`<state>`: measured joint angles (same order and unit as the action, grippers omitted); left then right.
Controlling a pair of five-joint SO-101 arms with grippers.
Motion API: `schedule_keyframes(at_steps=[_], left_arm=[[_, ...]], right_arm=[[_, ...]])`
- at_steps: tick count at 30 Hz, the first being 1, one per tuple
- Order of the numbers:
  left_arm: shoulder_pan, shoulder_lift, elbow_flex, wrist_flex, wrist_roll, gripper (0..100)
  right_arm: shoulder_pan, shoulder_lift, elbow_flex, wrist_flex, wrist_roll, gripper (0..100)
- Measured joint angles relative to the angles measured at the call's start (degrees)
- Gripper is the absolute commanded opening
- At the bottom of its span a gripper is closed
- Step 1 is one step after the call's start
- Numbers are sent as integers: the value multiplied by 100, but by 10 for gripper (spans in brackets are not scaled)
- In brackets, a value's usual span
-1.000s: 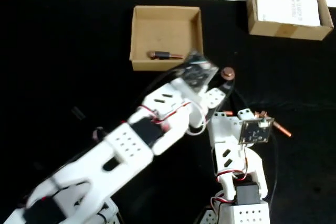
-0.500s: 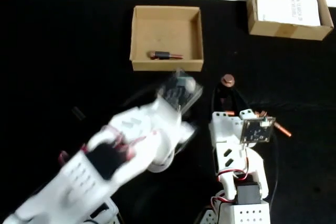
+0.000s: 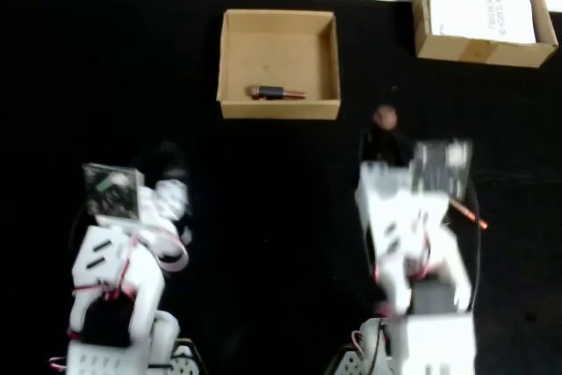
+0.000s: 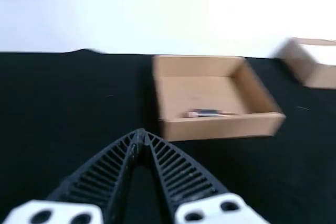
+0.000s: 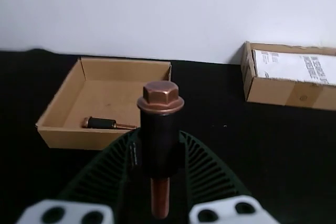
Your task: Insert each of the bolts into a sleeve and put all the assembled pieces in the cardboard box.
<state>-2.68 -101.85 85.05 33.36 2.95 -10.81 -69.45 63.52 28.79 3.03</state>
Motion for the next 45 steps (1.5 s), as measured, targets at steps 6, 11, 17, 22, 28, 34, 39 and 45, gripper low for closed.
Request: schedule_keyframes(at_steps=[6, 11, 17, 22, 28, 34, 39, 45], left_arm=[[-273, -9, 1081, -1002, 0, 9], [-264, -9, 1125, -730, 0, 9], [-264, -18, 1125, 809, -9, 9], [-264, -18, 1134, 1266, -9, 9], [-264, -18, 1134, 1275, -9, 13], [-264, -18, 1134, 1275, -9, 13], [-264, -18, 1134, 1275, -9, 13], [-264, -18, 1134, 1275, -9, 13]], right_arm=[[-422, 2848, -1899, -316, 1213, 6], [-615, 4932, -3042, -1266, 2462, 6], [-826, 6822, -3974, -2277, 3930, 6], [-985, 8149, -4589, -2910, 4835, 6], [-1055, 9881, -5407, -3842, 5116, 14], [-1108, 10497, -5908, -4176, 5407, 199], [-1143, 10497, -5908, -4220, 5002, 149], [-1143, 9626, -5169, -4220, 3745, 76]])
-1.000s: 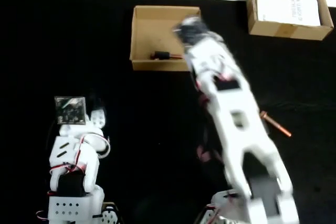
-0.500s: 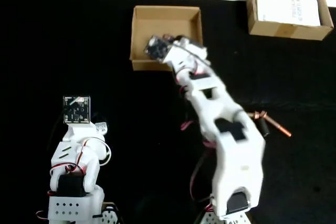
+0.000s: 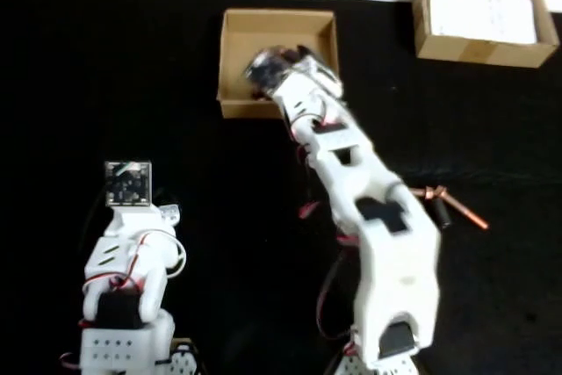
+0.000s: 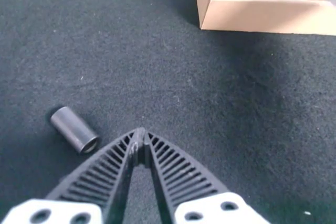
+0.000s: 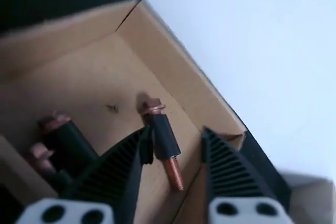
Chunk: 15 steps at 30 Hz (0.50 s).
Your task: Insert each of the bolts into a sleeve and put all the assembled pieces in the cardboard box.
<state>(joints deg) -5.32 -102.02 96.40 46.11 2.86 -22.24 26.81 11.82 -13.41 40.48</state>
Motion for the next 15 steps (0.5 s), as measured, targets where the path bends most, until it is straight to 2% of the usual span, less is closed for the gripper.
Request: schedule_keyframes(at_steps=[9, 15], left_arm=[[0, 0, 0, 0, 0, 14], [0, 0, 0, 0, 0, 14]], right_arm=[[97, -3859, 3648, 0, -1354, 74], [765, -6602, 5934, 0, -1653, 74]])
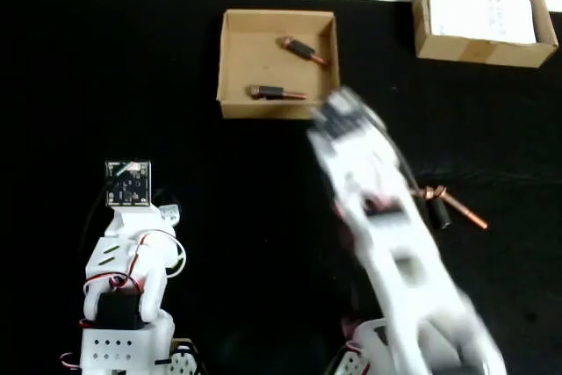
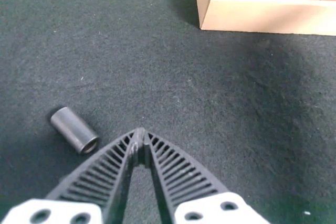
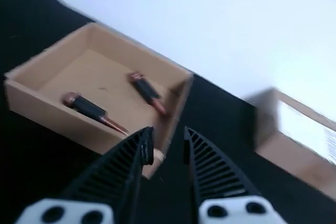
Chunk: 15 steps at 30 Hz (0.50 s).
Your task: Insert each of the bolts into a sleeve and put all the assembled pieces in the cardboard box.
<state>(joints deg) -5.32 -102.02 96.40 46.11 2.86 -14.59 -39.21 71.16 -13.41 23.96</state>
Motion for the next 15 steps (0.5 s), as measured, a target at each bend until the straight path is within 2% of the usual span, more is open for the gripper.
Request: schedule_keyframes(at_steps=[4, 6, 15], left_arm=[[0, 0, 0, 0, 0, 14], [0, 0, 0, 0, 0, 14], [0, 0, 0, 844, 0, 14]], right_arm=[[598, -1635, 1125, 70, -158, 74], [862, -2321, 1495, 448, -422, 74], [1908, -4897, 1626, 3903, -2725, 74]])
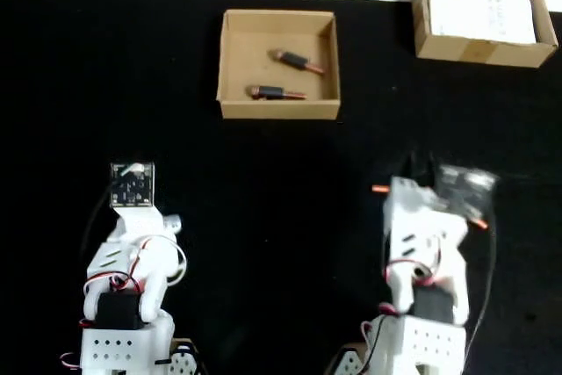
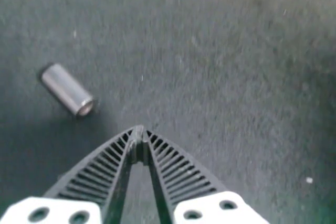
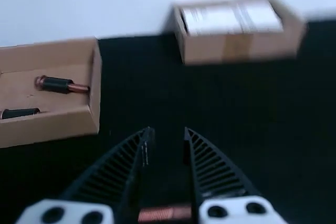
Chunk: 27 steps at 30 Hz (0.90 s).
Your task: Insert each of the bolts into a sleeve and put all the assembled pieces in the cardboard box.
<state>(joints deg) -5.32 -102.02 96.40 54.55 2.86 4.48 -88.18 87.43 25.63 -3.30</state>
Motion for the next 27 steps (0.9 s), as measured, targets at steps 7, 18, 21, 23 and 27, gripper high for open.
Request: schedule_keyframes(at_steps=[7, 18, 21, 23, 27], left_arm=[[0, 0, 0, 70, 0, 14], [0, 0, 0, 79, 0, 14], [-9, 0, 0, 88, 0, 14], [-132, 0, 0, 88, 0, 14], [-404, 0, 0, 88, 0, 14]], right_arm=[[607, -809, -18, 1829, -1125, 76], [1046, 1996, -1960, 2180, -1187, 77], [1046, 3059, -2778, 2180, -1187, 77], [1046, 3754, -3235, 2180, -1160, 77], [1090, 5143, -3903, 2180, -818, 77]])
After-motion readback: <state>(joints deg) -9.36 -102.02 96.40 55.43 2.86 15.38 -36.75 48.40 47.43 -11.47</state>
